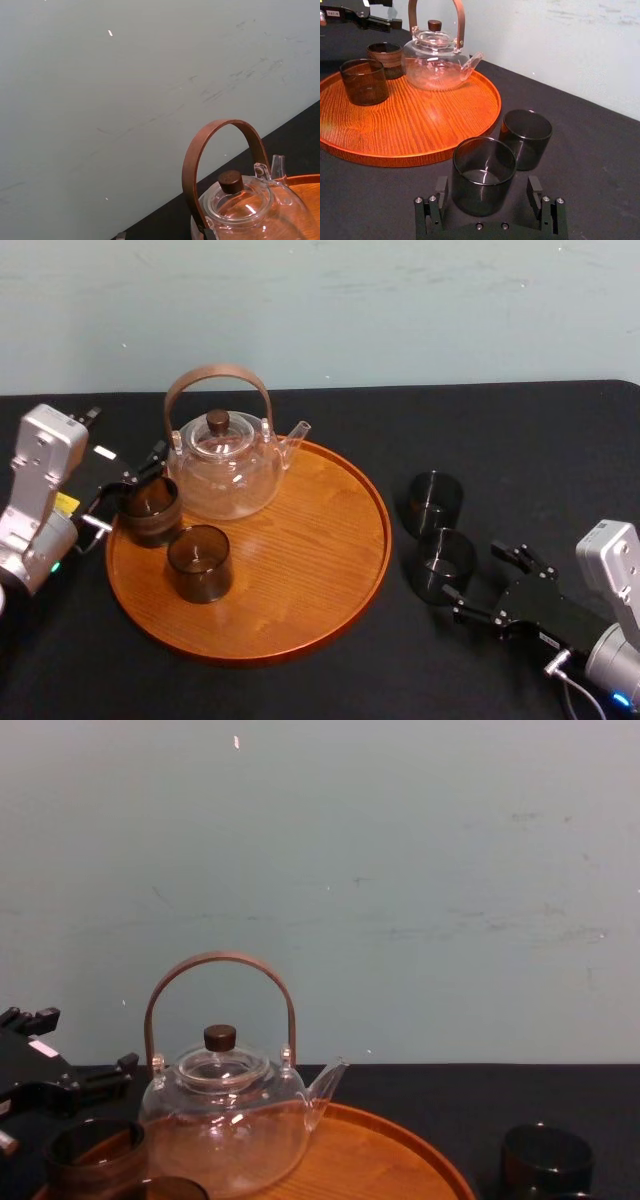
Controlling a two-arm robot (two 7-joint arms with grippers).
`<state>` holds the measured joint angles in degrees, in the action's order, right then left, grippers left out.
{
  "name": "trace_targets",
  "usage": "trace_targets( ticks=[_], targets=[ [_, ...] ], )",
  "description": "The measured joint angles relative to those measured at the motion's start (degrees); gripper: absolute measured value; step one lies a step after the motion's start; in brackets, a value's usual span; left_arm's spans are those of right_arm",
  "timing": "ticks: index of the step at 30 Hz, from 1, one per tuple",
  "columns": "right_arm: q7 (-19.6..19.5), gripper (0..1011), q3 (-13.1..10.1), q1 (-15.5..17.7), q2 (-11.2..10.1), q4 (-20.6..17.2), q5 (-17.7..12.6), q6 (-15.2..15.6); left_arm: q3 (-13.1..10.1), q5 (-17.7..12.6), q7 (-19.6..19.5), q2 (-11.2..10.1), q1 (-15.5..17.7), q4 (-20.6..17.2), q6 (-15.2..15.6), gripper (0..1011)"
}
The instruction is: Pick up the glass from the table and place it on the tray.
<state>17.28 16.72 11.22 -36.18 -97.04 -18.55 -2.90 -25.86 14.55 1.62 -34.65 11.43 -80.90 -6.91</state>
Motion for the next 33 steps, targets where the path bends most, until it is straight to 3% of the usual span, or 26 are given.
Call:
trace_targets(
  ticks=[15,33],
  targets=[
    [2.75,1002,-0.3,-2.54,2.98,3.71,1.3,1.05,0.0,0.0,0.0,0.0,0.0,0.0,0.0,1001],
    [8.17,1002,1.33,-9.75,8.11,12.26,1.86,1.83,0.0,0.0,0.0,0.0,0.0,0.0,0.0,1001]
  ],
)
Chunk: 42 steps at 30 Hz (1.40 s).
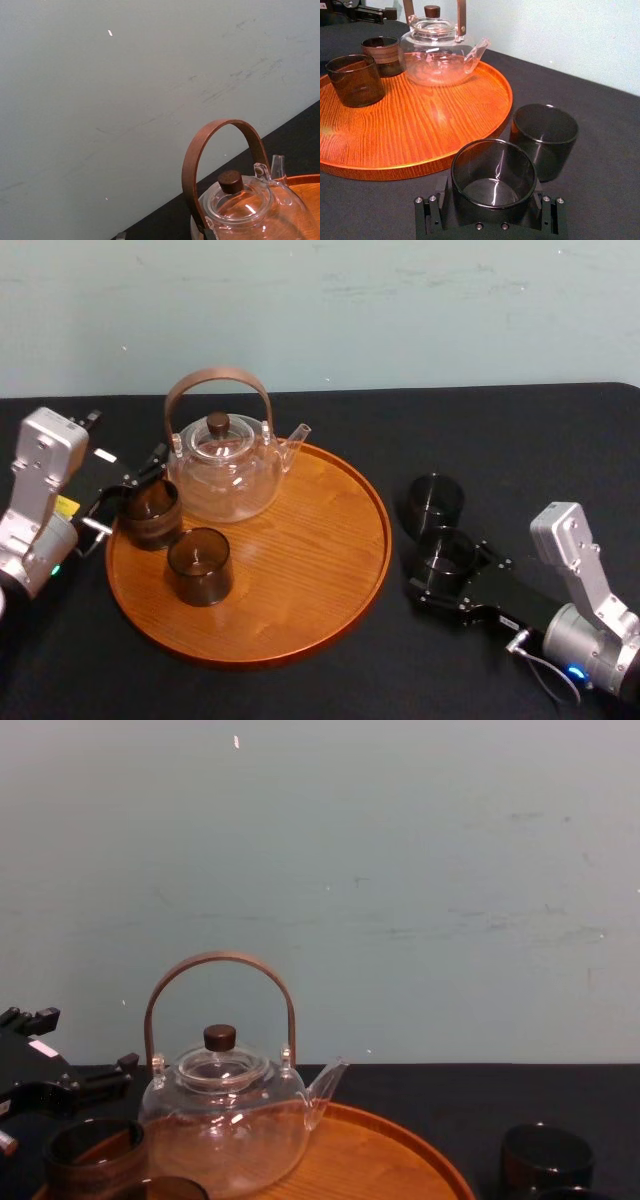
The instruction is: Pick up the glass from the table and place it on the tray.
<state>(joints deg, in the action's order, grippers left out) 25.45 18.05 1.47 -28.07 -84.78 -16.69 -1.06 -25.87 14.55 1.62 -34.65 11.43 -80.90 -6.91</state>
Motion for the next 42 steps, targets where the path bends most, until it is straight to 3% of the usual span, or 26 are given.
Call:
trace_targets(
  ticks=[4,11,16,25,35,42],
  targets=[
    [1.21,1002,0.83,-1.67,1.06,2.69,-0.39,-0.47,0.0,0.0,0.0,0.0,0.0,0.0,0.0,1001],
    [1.17,1002,0.76,-1.47,0.93,2.32,-0.43,-0.5,0.0,0.0,0.0,0.0,0.0,0.0,0.0,1001],
    [1.07,912,0.69,-1.35,0.85,2.12,-0.43,-0.5,0.0,0.0,0.0,0.0,0.0,0.0,0.0,1001],
    [0.98,904,0.64,-1.25,0.79,1.94,-0.43,-0.5,0.0,0.0,0.0,0.0,0.0,0.0,0.0,1001],
    [1.99,904,1.08,-0.89,0.08,-1.11,-1.13,-0.5,0.0,0.0,0.0,0.0,0.0,0.0,0.0,1001],
    [2.84,904,3.76,-2.05,0.48,-3.19,-0.14,-0.26,0.0,0.0,0.0,0.0,0.0,0.0,0.0,1001]
  ],
)
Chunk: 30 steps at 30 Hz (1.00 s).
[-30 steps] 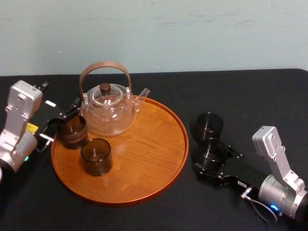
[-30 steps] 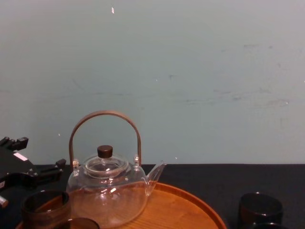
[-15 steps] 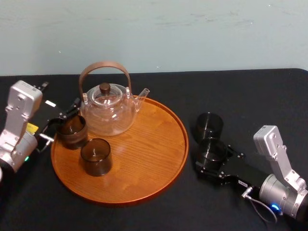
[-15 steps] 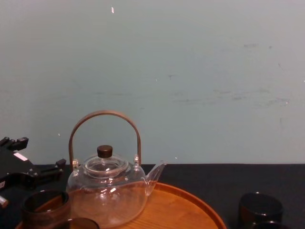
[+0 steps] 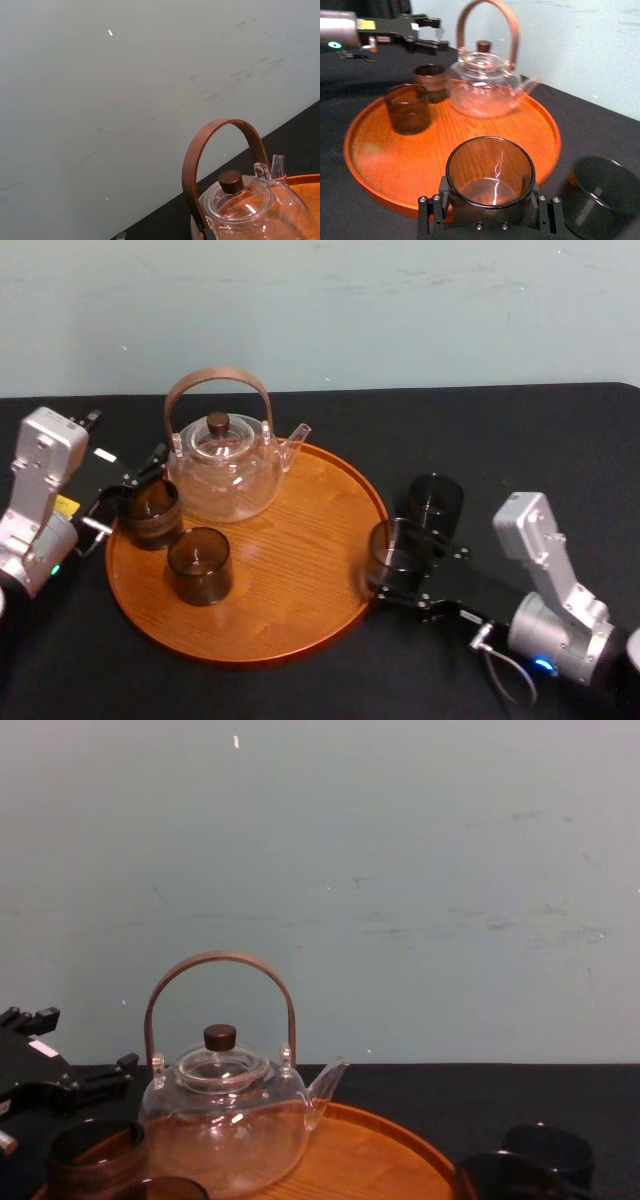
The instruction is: Pick up the glass from the table and place it on the tray.
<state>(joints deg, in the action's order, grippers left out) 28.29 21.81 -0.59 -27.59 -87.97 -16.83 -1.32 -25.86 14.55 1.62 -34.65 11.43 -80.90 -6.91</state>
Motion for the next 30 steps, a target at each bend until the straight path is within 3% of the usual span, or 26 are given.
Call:
trace_targets(
  ticks=[14,30],
  targets=[
    [0.44,904,5.84,-4.94,3.77,2.74,2.99,1.06,0.0,0.0,0.0,0.0,0.0,0.0,0.0,1002],
    [0.8,904,9.11,-9.41,7.27,7.98,4.79,1.37,0.0,0.0,0.0,0.0,0.0,0.0,0.0,1001]
  ],
)
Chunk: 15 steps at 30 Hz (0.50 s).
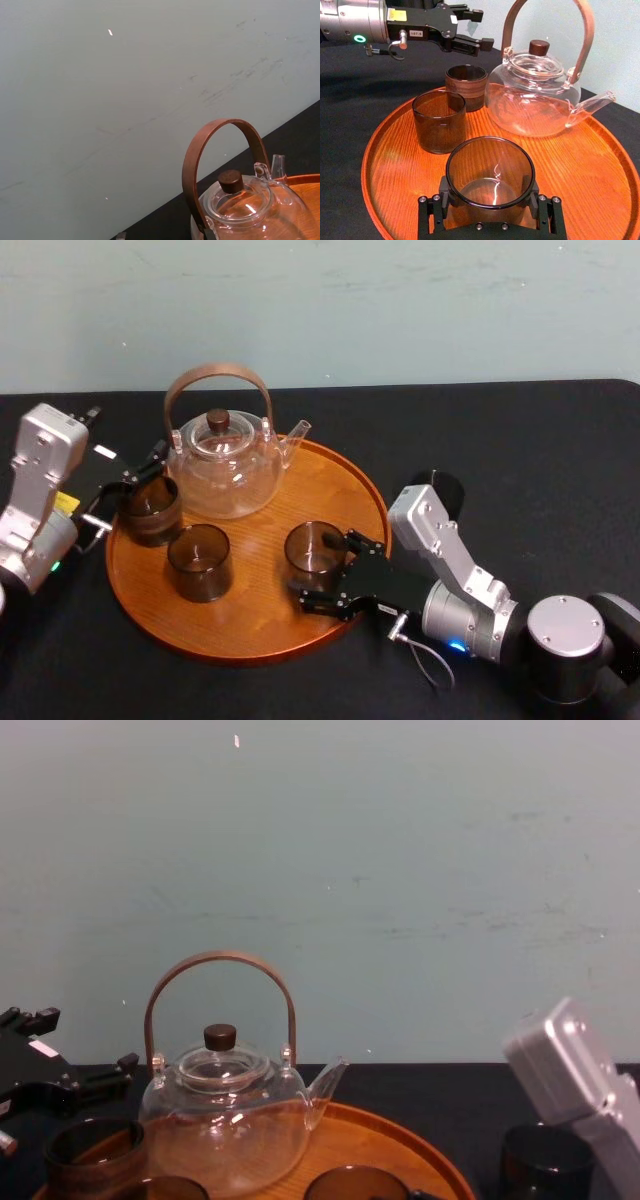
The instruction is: Pick up the glass from the table and place it on the tray.
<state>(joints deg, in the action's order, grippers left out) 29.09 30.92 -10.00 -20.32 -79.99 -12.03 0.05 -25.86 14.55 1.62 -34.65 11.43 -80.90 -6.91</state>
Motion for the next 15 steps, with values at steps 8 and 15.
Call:
trace_targets(
  ticks=[8,15],
  targets=[
    [0.33,904,0.49,-0.67,0.88,2.01,0.0,-0.26,0.0,0.0,0.0,0.0,0.0,0.0,0.0,1001],
    [0.35,904,0.49,-0.7,0.89,2.03,-0.08,-0.3,0.0,0.0,0.0,0.0,0.0,0.0,0.0,1001]
  ],
)
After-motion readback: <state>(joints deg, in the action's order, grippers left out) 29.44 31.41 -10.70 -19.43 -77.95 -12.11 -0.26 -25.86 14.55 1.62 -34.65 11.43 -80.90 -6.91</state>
